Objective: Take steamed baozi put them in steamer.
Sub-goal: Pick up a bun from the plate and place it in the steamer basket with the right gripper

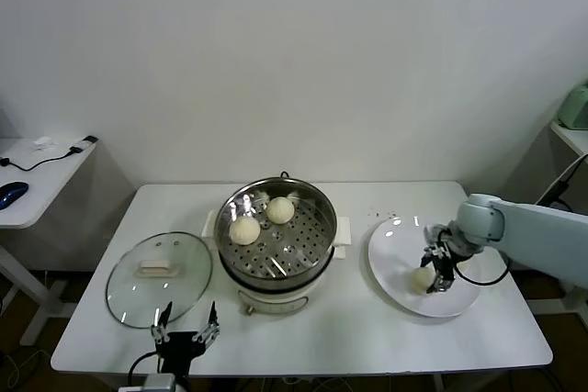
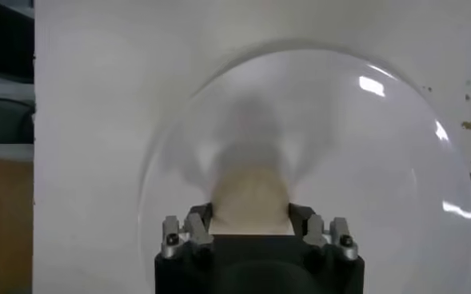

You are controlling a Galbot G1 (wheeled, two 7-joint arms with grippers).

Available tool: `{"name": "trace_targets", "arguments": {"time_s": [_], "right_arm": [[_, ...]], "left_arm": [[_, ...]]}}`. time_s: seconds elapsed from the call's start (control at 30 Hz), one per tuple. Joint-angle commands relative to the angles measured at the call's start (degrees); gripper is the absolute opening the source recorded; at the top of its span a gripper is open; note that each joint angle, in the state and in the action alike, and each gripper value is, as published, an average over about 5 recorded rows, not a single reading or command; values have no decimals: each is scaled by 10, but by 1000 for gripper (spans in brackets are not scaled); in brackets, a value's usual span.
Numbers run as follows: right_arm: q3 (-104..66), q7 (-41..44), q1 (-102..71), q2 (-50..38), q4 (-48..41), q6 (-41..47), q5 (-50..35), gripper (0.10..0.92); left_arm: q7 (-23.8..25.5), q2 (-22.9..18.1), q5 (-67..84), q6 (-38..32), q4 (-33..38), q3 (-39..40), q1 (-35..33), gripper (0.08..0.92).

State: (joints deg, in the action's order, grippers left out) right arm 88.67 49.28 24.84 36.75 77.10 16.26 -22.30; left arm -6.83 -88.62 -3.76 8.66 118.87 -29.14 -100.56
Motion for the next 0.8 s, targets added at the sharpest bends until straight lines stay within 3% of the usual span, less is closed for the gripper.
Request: {"name": "trace_targets", "arguments": {"time_s": [0.03,0.37,0.6,0.8], "right_arm": [[102,63,200,18,20,-53,-3,645],[84,110,404,196,63,-168,-30,645],[8,103,370,334,91,-270,-18,645],[5,87,290,399,95,-360,32,645]], "left_arm": [[0,-1,0,0,3,2,-1,823],[-1,0,-1,4,12,7,-2,823],[-1,0,-3,5,18,9,-4,823],[-1,-1,-3,6,25,7,-9,823]]}}
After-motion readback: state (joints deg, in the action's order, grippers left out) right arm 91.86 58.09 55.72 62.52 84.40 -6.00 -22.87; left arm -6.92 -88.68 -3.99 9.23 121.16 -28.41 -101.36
